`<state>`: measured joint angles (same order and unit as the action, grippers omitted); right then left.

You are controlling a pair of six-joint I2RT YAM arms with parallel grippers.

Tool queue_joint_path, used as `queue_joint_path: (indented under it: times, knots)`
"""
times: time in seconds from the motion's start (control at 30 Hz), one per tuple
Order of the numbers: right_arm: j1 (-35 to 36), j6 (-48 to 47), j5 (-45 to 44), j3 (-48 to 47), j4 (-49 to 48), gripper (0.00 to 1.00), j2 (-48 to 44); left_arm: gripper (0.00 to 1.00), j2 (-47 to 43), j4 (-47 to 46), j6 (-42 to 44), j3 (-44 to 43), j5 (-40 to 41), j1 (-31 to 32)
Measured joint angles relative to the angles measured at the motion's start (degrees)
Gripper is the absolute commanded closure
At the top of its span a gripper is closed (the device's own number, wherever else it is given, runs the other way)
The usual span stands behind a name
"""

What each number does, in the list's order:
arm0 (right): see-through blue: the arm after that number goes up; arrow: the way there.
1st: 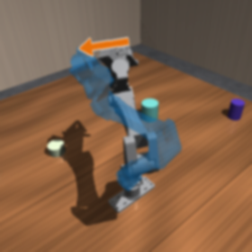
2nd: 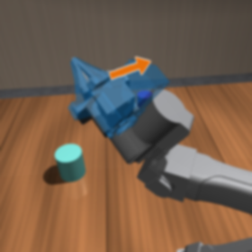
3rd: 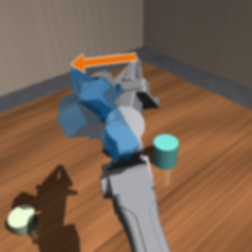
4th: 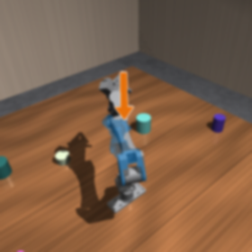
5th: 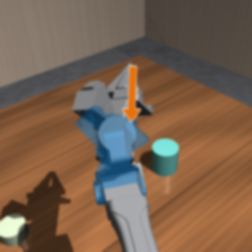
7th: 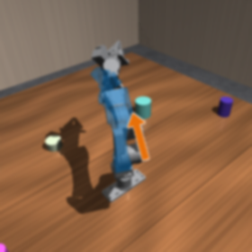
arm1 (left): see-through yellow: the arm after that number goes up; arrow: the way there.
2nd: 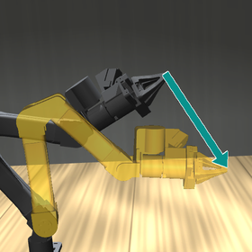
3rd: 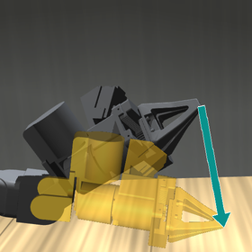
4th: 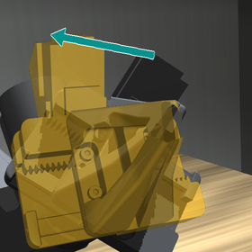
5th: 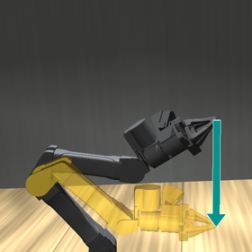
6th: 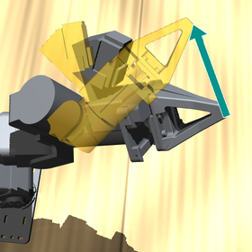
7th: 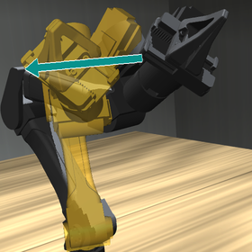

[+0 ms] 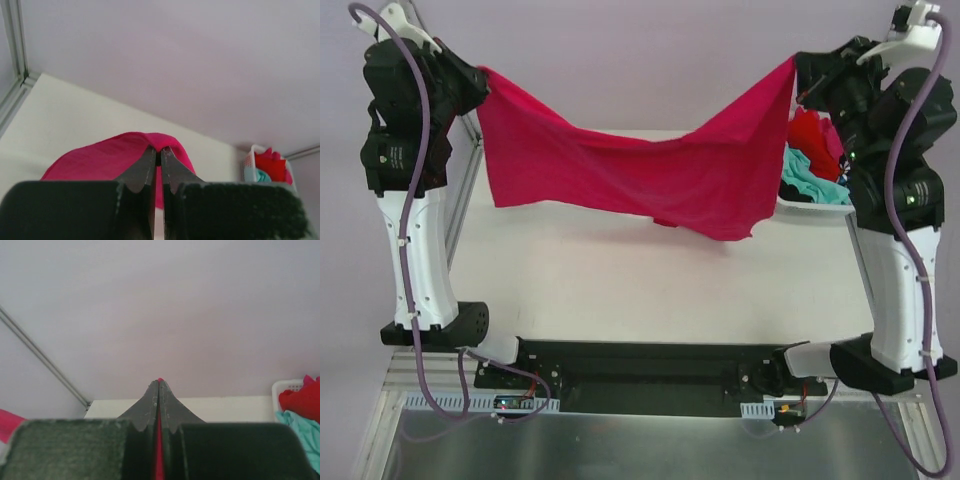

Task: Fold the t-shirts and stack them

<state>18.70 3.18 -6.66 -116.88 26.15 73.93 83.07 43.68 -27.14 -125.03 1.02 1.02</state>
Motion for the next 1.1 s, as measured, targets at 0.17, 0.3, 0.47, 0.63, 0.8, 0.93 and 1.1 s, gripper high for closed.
queue_joint_path:
  times: [0.17, 0.3, 0.47, 0.63, 0.8, 0.93, 1.1]
  knots:
    - [-2.40, -2.69, 0.15, -8.74, -0.61, 1.00, 8.74, 1.00, 5.42, -0.26, -0.07, -12.68, 2.51, 0.00]
    - [-4.24, -3.28, 0.68, -9.84, -0.59, 0.99, 11.34, 1.00, 4.83, -0.44, -0.04, -13.07, 4.09, 0.00]
    - [-4.98, -3.28, 2.29, -10.54, -0.66, 1.00, 11.47, 1.00, 1.62, -0.81, -0.11, -9.88, 5.64, 0.00]
    - [-5.01, -3.26, 4.15, -11.34, -0.55, 1.00, 11.50, 1.00, -0.66, -1.53, -0.87, -6.40, 5.92, 0.00]
    - [-5.05, -3.28, 4.59, -8.72, 0.35, 1.00, 11.21, 1.00, 0.22, -1.75, -2.54, -2.62, 4.70, 0.00]
    - [-5.70, -3.28, 4.72, -6.16, 2.58, 1.00, 11.52, 1.00, 2.75, -1.64, -3.76, -0.87, 3.06, 0.00]
    - [-6.23, -3.28, 6.19, -6.29, 4.20, 1.00, 12.33, 1.00, 5.42, -1.22, -4.09, -0.55, 2.14, -0.04]
